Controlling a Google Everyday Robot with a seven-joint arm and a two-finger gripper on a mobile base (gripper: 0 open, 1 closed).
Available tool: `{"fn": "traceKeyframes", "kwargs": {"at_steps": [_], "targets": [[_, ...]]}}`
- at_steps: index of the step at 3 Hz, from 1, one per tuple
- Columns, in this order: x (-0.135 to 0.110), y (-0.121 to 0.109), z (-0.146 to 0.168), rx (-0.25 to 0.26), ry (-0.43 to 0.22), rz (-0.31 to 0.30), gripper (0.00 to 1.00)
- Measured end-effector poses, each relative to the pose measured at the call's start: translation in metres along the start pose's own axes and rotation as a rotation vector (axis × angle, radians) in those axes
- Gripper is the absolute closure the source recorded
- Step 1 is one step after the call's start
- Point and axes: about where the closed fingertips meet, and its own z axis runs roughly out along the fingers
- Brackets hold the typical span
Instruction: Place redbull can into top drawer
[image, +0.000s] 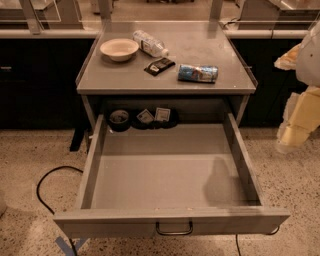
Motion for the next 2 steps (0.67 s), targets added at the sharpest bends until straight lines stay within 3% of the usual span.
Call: {"fn": "traceKeyframes", "kwargs": {"at_steps": [1, 2], "targets": [[-0.001, -0.001, 0.000, 0.005, -0.002, -0.001, 0.00], [-0.010, -0.025, 0.007, 0.035, -0.007, -0.035, 0.00]]}}
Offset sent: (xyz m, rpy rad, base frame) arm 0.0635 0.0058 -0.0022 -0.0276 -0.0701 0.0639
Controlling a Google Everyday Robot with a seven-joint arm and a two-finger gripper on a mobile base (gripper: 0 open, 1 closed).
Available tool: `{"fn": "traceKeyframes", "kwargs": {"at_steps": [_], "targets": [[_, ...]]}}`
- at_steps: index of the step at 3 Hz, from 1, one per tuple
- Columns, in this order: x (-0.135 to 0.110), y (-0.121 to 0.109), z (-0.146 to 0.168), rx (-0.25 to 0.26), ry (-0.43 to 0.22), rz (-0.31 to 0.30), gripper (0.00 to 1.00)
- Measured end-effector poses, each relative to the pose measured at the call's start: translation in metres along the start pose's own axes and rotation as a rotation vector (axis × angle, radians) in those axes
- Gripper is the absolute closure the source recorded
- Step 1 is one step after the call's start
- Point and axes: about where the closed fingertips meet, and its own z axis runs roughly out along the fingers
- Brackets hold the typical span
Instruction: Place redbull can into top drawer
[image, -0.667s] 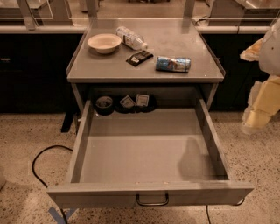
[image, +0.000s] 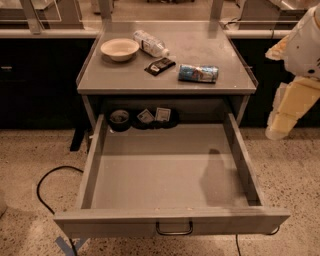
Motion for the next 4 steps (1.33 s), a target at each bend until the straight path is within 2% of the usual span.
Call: {"fn": "traceKeyframes", "kwargs": {"at_steps": [1, 2, 3, 4], "targets": [[-0.009, -0.043, 0.020, 0.039, 0.006, -0.041, 0.00], [-0.029, -0.085, 0.042, 0.063, -0.004, -0.088, 0.00], [-0.061, -0.123, 0.068, 0.079, -0.023, -0.134, 0.00], [-0.061, -0.123, 0.068, 0.079, -0.023, -0.134, 0.00]]}}
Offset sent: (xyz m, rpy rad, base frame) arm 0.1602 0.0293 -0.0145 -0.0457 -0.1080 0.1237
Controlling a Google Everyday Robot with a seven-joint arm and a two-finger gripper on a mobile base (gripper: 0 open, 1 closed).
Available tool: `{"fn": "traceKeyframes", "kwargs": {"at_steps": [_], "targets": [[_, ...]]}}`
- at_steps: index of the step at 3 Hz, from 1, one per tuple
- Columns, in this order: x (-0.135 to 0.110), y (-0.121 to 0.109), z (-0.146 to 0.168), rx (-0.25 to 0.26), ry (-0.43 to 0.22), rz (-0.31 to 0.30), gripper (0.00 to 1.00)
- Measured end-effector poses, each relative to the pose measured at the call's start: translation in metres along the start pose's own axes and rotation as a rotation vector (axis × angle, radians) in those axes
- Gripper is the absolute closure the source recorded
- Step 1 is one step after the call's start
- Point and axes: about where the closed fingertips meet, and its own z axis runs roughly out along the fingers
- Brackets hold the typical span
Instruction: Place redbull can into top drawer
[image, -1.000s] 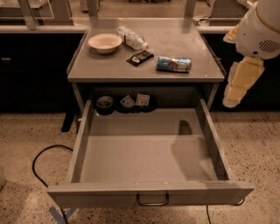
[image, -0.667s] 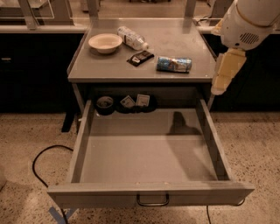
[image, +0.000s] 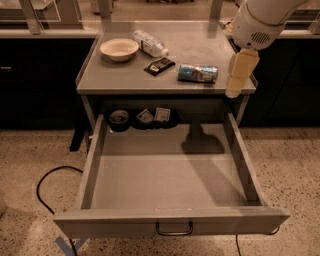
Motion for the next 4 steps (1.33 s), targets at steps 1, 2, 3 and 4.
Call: {"fn": "traceKeyframes", "kwargs": {"at_steps": [1, 2, 3, 4], "targets": [[-0.007, -0.015, 0.006, 0.016, -0.016, -0.014, 0.00], [-0.018, -0.046, 0.024, 0.032, -0.049, -0.030, 0.00], [-0.032, -0.076, 0.043, 0.038, -0.094, -0.054, 0.00], [-0.039, -0.092, 0.067, 0.032, -0.133, -0.050, 0.00]]}}
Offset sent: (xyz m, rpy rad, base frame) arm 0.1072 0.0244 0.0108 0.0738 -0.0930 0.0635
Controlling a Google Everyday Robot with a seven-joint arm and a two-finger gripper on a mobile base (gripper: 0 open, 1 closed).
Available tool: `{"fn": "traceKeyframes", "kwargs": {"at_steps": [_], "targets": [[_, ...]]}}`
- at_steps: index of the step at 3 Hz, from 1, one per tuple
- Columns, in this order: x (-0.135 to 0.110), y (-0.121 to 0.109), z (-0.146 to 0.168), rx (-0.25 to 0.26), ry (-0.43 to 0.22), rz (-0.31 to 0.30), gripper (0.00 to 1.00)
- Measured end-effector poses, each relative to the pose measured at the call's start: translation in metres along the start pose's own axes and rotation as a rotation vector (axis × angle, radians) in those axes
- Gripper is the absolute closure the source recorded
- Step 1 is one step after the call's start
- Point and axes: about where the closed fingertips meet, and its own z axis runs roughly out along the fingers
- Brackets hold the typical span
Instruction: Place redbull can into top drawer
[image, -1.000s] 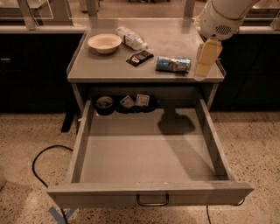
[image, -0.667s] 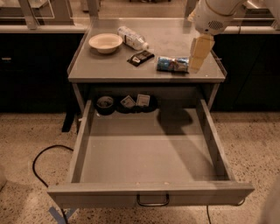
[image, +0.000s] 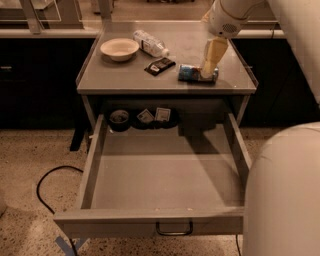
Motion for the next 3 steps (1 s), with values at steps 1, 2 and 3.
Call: {"fn": "traceKeyframes", "kwargs": {"at_steps": [1, 2, 3], "targets": [[-0.003, -0.009, 0.033, -0.026, -0.046, 0.027, 0.00], [-0.004, -0.012, 0.064, -0.057, -0.078, 0.063, 0.00], [-0.001, -0.013, 0.089, -0.084, -0.085, 0.100, 0.00]]}}
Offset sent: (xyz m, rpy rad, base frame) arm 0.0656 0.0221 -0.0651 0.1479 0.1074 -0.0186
